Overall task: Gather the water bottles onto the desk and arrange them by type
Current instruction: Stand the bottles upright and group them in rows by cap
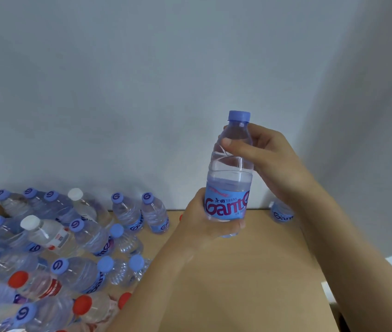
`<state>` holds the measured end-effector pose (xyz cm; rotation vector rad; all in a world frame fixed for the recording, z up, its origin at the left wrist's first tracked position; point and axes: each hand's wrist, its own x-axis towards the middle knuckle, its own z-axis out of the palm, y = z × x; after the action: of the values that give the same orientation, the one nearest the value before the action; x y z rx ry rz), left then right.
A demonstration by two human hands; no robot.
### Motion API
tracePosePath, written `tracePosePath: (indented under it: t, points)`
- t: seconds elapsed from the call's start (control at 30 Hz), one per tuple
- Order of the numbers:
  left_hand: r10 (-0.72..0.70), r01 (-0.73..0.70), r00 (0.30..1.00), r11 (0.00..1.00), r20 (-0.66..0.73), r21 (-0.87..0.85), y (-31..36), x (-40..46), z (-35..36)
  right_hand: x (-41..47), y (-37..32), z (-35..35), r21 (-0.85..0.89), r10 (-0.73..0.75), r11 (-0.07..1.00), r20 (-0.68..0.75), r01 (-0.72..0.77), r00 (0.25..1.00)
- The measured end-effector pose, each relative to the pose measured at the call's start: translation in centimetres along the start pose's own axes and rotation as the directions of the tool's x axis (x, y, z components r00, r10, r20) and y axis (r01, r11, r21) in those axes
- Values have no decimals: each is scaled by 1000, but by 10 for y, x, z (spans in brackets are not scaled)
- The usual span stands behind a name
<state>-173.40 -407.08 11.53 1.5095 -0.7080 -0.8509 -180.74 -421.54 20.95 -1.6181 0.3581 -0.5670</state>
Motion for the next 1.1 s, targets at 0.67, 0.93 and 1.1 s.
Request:
tracePosePath:
  t: [0.67,0.93,1.1]
  points:
    - [-153,153,988,979,-14,136,-158,65,102,-55,150,-88,-228,299,922,-99,-314,949]
    - [-186,195,980,966,-70,168,-208,84,134,-66,201,-102,-292,390,861,-147,-416,909]
    - [-67,84,994,976,-89,199,-218,92,148,-74,217,-102,-285,337,879,-198,-383,920]
